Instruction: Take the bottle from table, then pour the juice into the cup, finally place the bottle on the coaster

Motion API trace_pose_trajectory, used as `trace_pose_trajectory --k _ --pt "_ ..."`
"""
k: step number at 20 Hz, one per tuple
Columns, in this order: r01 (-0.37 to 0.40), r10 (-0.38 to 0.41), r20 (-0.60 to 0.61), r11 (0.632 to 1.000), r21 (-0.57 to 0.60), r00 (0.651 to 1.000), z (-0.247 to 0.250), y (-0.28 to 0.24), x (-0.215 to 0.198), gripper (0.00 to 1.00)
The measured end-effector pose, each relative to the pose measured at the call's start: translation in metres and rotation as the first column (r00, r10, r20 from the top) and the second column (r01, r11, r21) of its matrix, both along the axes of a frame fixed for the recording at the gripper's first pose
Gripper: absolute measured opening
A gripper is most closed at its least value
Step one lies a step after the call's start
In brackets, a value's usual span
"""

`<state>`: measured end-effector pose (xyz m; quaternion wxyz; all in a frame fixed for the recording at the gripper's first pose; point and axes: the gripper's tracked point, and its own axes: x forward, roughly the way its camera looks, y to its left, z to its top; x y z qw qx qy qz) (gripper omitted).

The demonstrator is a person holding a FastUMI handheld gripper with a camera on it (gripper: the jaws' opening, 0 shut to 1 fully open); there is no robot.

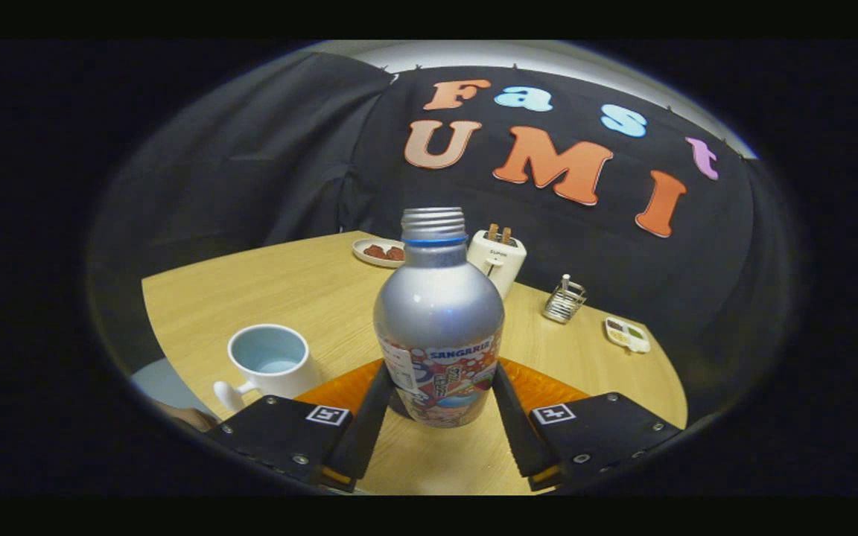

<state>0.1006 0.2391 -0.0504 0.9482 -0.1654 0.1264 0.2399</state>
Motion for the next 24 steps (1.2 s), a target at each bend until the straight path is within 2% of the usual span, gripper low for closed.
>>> trace_pose_trajectory --k 10,24 --pt "0.049 -0.031 -0.099 0.98 0.194 0.995 -0.031 -0.001 0.034 0.74" --pt "0.034 -0.005 -0.129 0.974 0.222 0.992 -0.055 0.002 0.046 0.74"
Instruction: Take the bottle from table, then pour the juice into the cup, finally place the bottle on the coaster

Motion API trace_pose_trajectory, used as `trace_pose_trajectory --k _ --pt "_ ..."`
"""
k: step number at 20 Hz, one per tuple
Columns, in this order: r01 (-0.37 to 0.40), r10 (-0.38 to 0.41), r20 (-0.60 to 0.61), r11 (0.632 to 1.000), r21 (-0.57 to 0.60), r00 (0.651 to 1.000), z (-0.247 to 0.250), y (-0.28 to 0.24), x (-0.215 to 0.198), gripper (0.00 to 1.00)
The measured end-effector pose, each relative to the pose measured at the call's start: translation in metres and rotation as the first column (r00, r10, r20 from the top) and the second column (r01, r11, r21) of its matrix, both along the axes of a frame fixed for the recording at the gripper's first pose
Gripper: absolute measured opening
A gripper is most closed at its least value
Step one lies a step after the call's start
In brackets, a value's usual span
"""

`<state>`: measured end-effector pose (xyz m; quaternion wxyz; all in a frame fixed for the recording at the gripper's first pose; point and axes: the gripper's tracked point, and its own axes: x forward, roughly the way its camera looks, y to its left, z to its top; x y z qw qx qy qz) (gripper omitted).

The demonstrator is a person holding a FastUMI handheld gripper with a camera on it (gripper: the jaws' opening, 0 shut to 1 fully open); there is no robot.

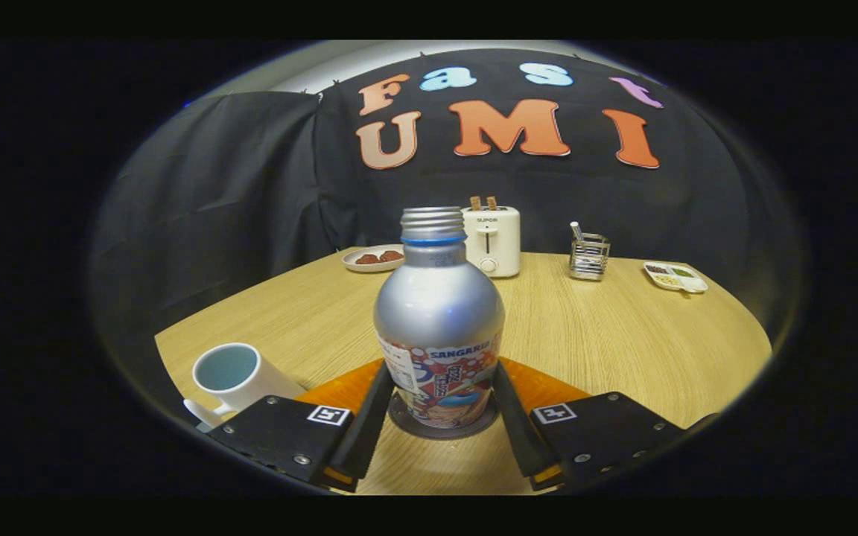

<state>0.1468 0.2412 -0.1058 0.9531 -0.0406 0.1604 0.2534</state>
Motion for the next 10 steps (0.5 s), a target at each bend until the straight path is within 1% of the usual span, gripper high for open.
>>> trace_pose_trajectory --k 2,5,10 --pt "0.0 0.001 0.009 1.0 -0.006 1.0 0.0001 -0.0002 -0.0018 0.74" --pt "0.003 -0.003 0.016 1.0 -0.01 1.0 -0.0011 -0.0003 -0.0011 0.77" --pt "0.011 -0.011 0.018 1.0 -0.008 1.0 -0.0011 0.001 -0.0056 0.8"
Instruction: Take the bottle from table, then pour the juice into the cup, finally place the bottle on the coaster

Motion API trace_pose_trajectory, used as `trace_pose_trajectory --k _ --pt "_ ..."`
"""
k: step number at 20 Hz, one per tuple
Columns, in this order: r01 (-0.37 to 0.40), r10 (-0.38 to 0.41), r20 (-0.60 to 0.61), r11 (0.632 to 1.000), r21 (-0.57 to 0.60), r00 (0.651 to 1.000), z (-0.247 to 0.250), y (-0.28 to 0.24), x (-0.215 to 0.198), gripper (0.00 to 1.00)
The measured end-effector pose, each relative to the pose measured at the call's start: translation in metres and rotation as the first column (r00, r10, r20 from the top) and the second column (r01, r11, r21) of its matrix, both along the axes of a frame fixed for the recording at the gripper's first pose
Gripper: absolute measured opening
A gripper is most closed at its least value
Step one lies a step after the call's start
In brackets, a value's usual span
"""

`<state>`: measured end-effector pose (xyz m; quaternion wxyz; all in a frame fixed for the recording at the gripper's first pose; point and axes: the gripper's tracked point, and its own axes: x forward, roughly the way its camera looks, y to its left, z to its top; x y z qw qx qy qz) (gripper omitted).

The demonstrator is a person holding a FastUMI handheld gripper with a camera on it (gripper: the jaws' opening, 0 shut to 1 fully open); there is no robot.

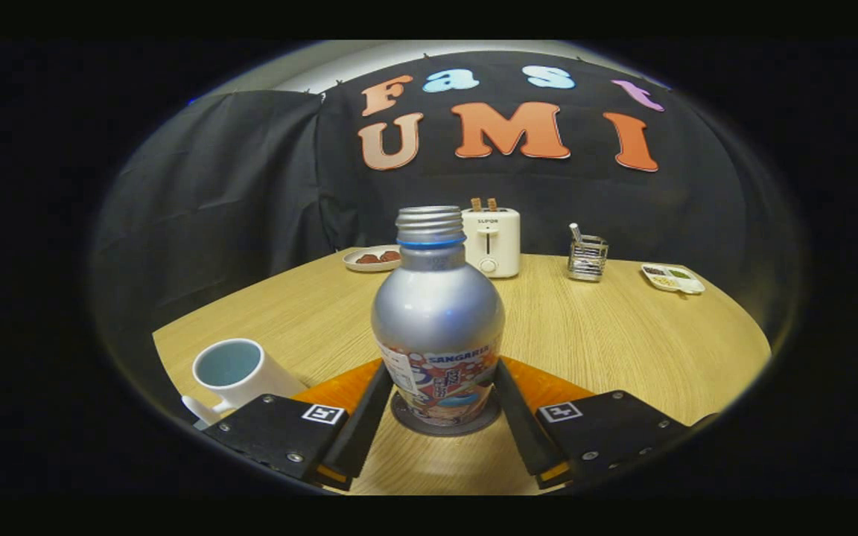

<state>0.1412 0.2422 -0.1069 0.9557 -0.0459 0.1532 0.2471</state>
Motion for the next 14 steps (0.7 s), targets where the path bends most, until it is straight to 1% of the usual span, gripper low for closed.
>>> trace_pose_trajectory --k 2,4,6,7,8,14 --pt "0.006 -0.006 0.002 1.0 -0.003 1.0 0.0 0.0 0.0 0.81" --pt "0.017 -0.017 0.007 1.0 -0.007 1.0 0.001 -0.001 0.0 0.85" --pt "0.021 -0.021 0.012 1.0 -0.006 1.0 0.002 -0.001 -0.002 0.9" --pt "0.022 -0.022 0.014 1.0 -0.004 1.0 0.003 -0.001 -0.004 0.96" --pt "0.024 -0.024 0.018 1.0 -0.003 1.0 0.005 -0.002 -0.006 0.98" --pt "0.047 -0.048 0.051 0.999 0.02 0.998 0.031 -0.016 -0.027 0.98"
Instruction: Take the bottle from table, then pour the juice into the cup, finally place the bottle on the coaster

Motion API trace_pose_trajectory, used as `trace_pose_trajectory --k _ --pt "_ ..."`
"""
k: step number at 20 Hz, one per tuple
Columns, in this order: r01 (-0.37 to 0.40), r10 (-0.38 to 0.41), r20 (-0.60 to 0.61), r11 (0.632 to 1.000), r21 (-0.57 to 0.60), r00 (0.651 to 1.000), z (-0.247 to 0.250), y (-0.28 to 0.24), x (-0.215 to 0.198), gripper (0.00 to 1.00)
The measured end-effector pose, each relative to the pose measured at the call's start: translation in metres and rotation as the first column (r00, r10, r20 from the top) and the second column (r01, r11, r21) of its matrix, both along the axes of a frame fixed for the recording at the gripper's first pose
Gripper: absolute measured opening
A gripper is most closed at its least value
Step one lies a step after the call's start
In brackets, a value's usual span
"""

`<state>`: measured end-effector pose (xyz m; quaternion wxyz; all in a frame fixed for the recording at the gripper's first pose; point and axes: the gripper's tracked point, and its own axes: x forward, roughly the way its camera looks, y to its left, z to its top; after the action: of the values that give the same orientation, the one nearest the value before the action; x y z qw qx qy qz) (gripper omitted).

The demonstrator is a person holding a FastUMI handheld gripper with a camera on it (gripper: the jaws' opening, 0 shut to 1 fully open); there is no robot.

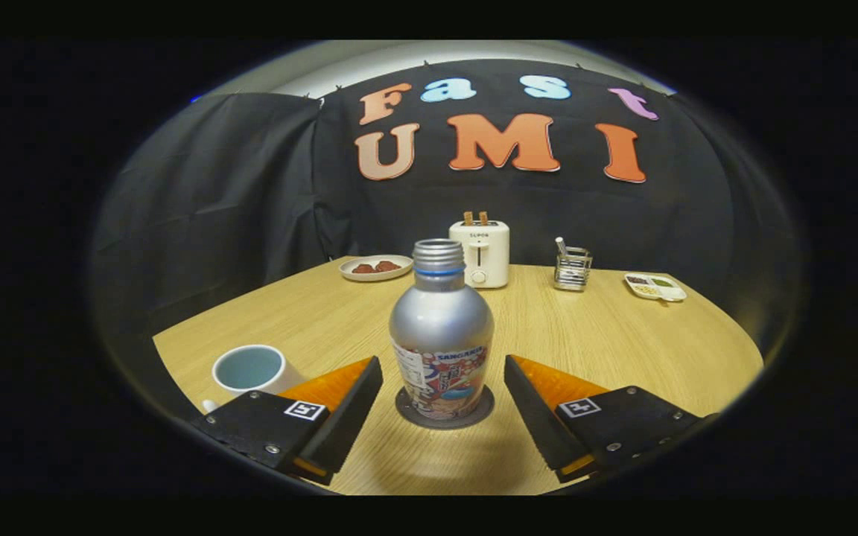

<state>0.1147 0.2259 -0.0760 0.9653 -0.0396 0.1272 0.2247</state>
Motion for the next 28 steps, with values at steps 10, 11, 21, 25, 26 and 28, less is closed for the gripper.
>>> trace_pose_trajectory --k 10,11,21,25,26,28 --pt "0.133 -0.134 0.12 0.991 0.014 0.984 0.068 -0.075 -0.051 0.98" --pt "0.143 -0.146 0.13 0.989 0.031 0.981 0.074 -0.083 -0.056 0.98" --pt "0.283 -0.292 0.175 0.956 0.075 0.94 0.077 -0.155 -0.095 0.97" --pt "0.281 -0.291 0.166 0.956 0.08 0.942 0.07 -0.156 -0.106 0.97" --pt "0.278 -0.288 0.165 0.957 0.08 0.943 0.07 -0.155 -0.107 0.97" --pt "0.279 -0.288 0.171 0.957 0.073 0.942 0.069 -0.157 -0.109 0.97"
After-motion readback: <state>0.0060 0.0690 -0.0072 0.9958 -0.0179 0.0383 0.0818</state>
